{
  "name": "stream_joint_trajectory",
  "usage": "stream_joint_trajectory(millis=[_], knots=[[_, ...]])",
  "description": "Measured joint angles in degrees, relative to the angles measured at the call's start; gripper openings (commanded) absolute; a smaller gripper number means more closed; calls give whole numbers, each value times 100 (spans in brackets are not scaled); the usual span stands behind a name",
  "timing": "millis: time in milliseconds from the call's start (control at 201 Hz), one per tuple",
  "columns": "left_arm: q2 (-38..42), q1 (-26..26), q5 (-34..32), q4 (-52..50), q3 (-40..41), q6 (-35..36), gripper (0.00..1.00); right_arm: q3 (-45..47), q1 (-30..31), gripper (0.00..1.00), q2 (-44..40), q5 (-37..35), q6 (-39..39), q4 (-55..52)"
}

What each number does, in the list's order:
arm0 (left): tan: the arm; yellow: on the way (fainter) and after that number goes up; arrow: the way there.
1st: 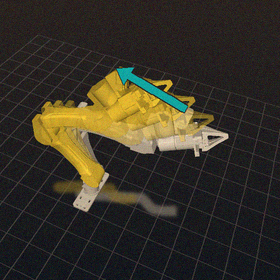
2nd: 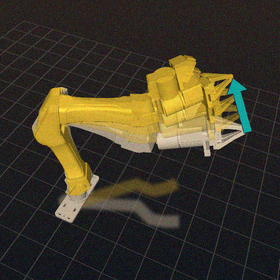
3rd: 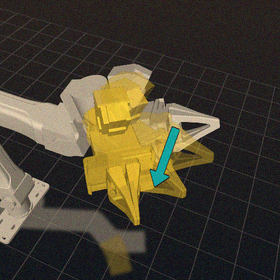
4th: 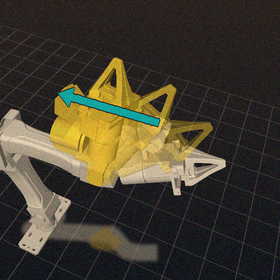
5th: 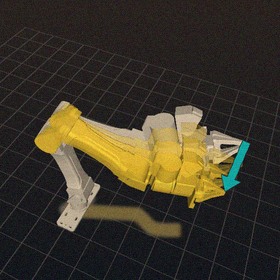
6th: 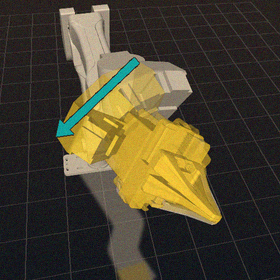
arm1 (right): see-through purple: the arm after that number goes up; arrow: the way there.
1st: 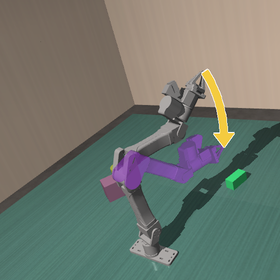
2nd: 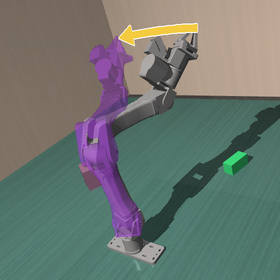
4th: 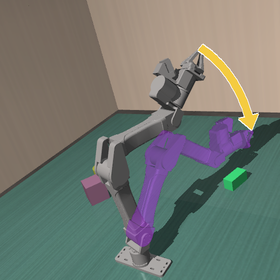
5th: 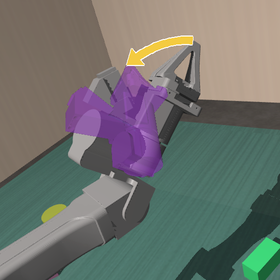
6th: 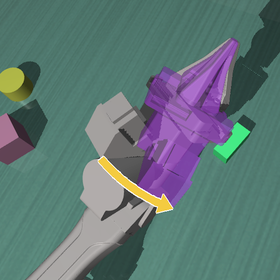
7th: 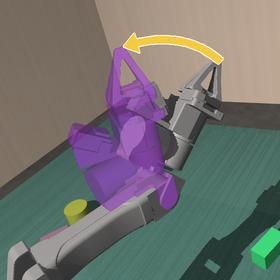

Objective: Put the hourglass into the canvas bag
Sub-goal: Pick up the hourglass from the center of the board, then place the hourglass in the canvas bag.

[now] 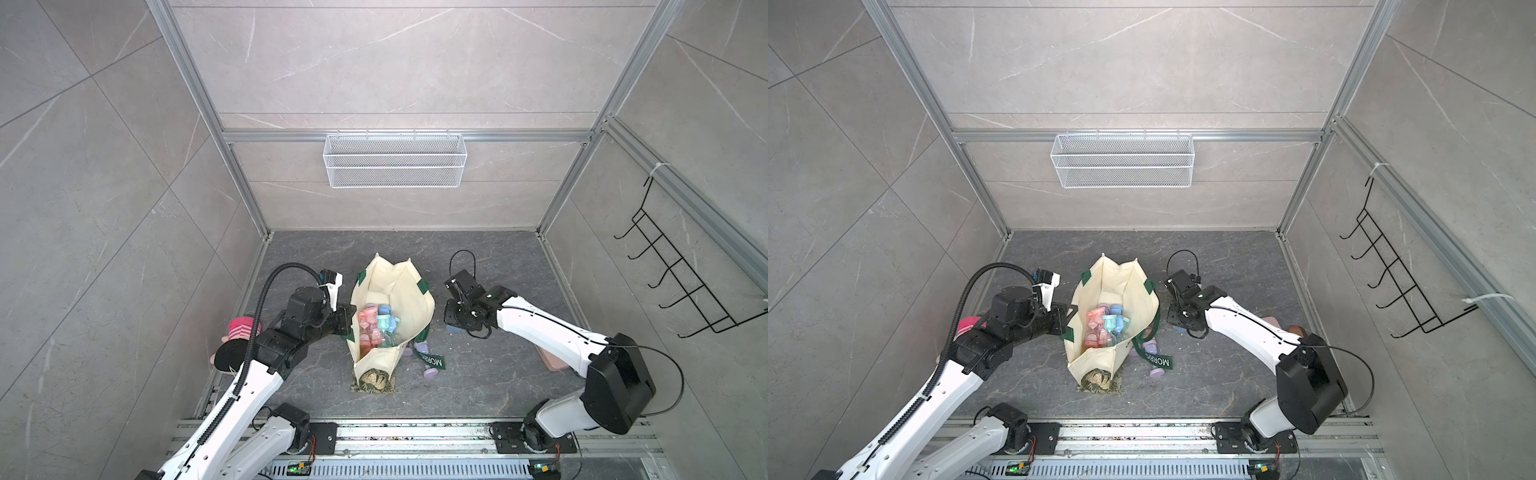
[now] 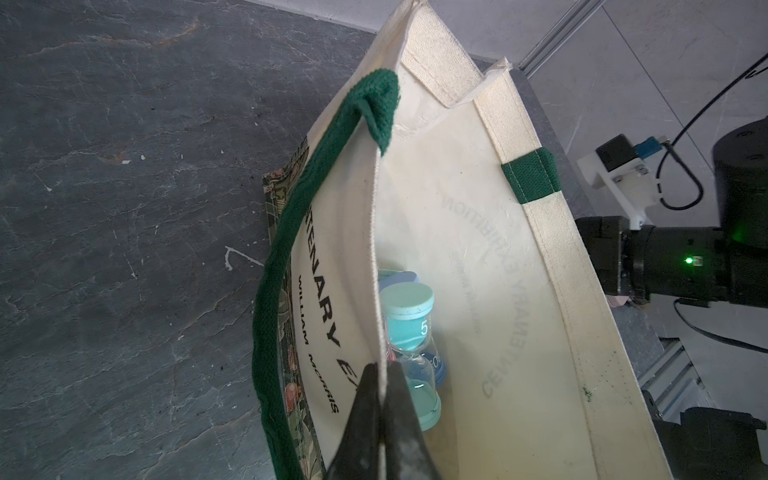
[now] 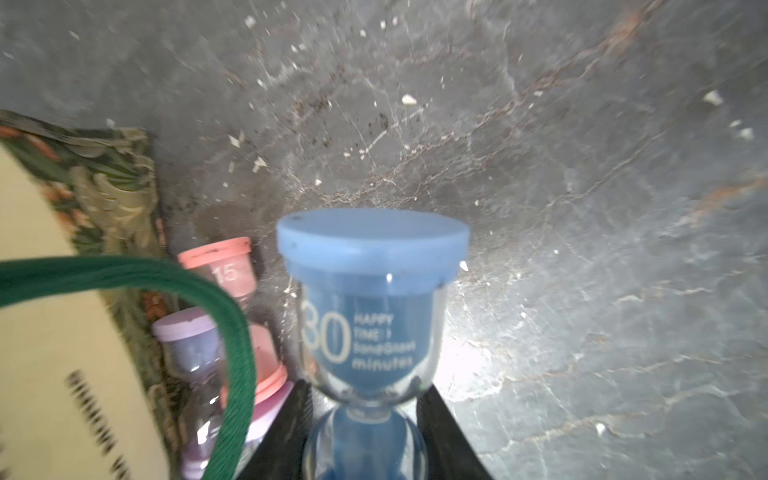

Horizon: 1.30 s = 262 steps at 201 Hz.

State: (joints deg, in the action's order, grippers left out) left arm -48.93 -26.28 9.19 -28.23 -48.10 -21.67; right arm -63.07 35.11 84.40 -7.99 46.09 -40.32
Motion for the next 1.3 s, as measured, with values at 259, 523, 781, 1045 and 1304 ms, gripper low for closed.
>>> stream_joint_trajectory(millis=[259, 523, 781, 1045, 1304], knots=[[0, 0, 0, 0, 0, 0, 0, -470, 192, 0, -535, -120, -24, -319], [0, 0, 2, -2, 0, 0, 0, -1176, 994, 0, -693, -420, -118, -505], [0, 0, 0, 0, 0, 0, 0, -2135, 1823, 0, -387, -723, -238, -527], [0, 0, 2, -2, 0, 0, 0, -2402, 2240, 0, 63, -743, -264, -455], [0, 0, 0, 0, 0, 0, 0, -2426, 2354, 0, 251, -608, -260, -229]])
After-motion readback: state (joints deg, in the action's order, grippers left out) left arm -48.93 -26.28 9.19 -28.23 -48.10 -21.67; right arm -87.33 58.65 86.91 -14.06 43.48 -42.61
